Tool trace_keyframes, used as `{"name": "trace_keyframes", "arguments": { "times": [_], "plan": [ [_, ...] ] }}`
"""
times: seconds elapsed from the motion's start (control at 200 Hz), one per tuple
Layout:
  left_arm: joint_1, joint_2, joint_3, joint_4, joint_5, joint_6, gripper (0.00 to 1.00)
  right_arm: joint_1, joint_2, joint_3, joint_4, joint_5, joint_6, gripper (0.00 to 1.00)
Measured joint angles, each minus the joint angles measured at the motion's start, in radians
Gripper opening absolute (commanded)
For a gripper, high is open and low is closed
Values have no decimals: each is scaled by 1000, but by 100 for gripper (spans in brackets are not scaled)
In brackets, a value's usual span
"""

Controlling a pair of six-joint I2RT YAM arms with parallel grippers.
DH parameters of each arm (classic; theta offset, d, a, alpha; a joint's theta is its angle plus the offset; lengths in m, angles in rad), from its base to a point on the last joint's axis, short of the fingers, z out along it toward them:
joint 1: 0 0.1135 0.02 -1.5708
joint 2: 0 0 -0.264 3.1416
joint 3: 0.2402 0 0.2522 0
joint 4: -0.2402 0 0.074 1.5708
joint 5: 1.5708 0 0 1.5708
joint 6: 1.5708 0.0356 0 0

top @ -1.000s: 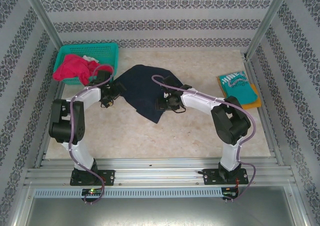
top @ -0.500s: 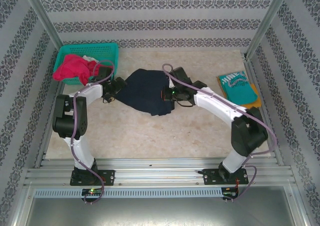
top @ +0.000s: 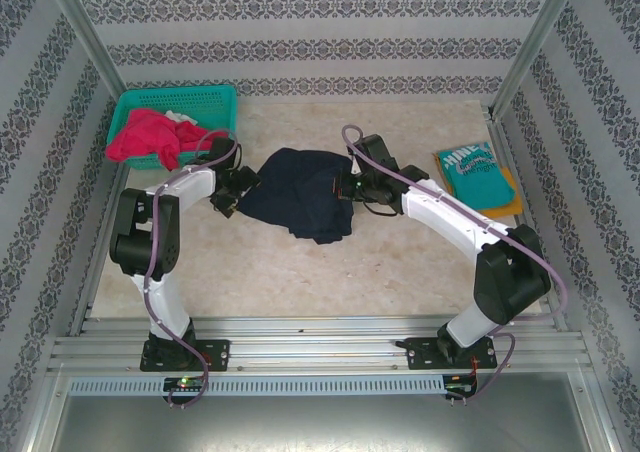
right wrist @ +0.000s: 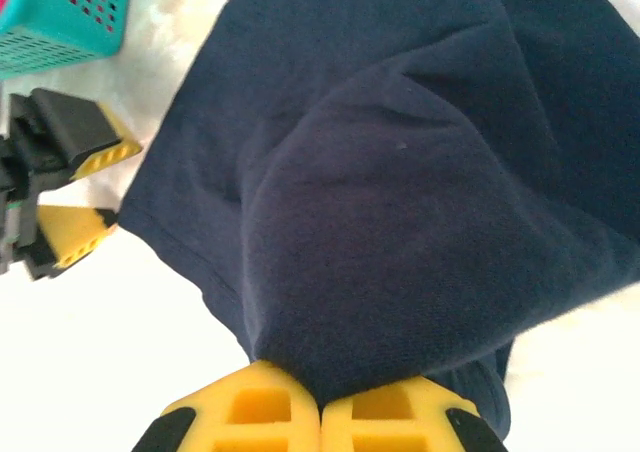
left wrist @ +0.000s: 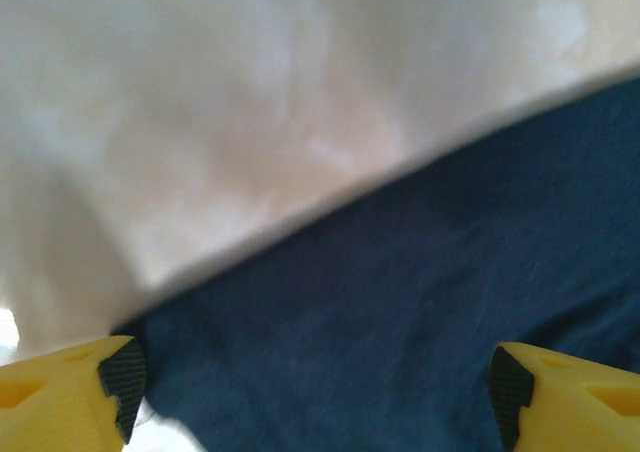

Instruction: Fold and stack the t-shirts

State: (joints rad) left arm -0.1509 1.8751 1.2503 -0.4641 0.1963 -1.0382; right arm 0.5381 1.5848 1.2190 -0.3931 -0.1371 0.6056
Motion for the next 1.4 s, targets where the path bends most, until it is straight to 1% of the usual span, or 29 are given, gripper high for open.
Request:
{"name": "trace_keyframes", "arguments": {
  "times": [0.175,0.265,0.34,0.37,0.38,0.43,0.51,0.515,0.659,0.734,0.859,0.919,0.944,0.974,1.194,1.294,1.399],
  "plan": [
    [-28,-3,21,-99,-10,-29,82,-9,0,-22,1,18,24,0],
    [-27,18,63,-127,-34,-29,75,-13,0,-26,1,21,28,0],
    [-26,51,97,-132,-48,-31,66,-13,0,-31,1,24,28,0],
    [-26,64,104,-131,-50,-35,58,-13,0,-32,1,25,28,0],
    [-26,69,106,-132,-51,-34,53,-13,0,-33,1,25,29,0],
    [-26,92,110,-131,-52,-44,35,-14,-1,-36,1,26,29,0],
    [-26,117,112,-132,-51,-43,1,-19,-2,-39,1,27,29,1],
    [-26,117,113,-132,-51,-43,0,-19,-2,-40,1,27,29,1],
    [-24,120,113,-68,-39,-36,0,-31,-14,-46,1,32,29,1],
    [-24,120,122,-39,-41,-32,0,-34,-27,-45,1,45,28,6],
    [-24,116,216,-37,-57,-6,0,-47,-58,-19,2,64,27,7],
    [-23,100,291,-37,-72,14,0,-60,-80,6,12,70,27,7],
    [-23,90,326,-40,-77,21,0,-67,-90,15,18,71,27,5],
    [-21,77,372,-43,-83,32,0,-75,-105,25,27,73,29,0],
    [-18,-19,755,-80,-97,101,0,-152,-233,63,115,49,82,0],
    [-18,-34,922,-126,-97,131,0,-188,-272,72,154,19,124,0],
    [-18,-34,1075,-183,-97,164,0,-203,-287,110,167,-1,138,0]
  ]
}}
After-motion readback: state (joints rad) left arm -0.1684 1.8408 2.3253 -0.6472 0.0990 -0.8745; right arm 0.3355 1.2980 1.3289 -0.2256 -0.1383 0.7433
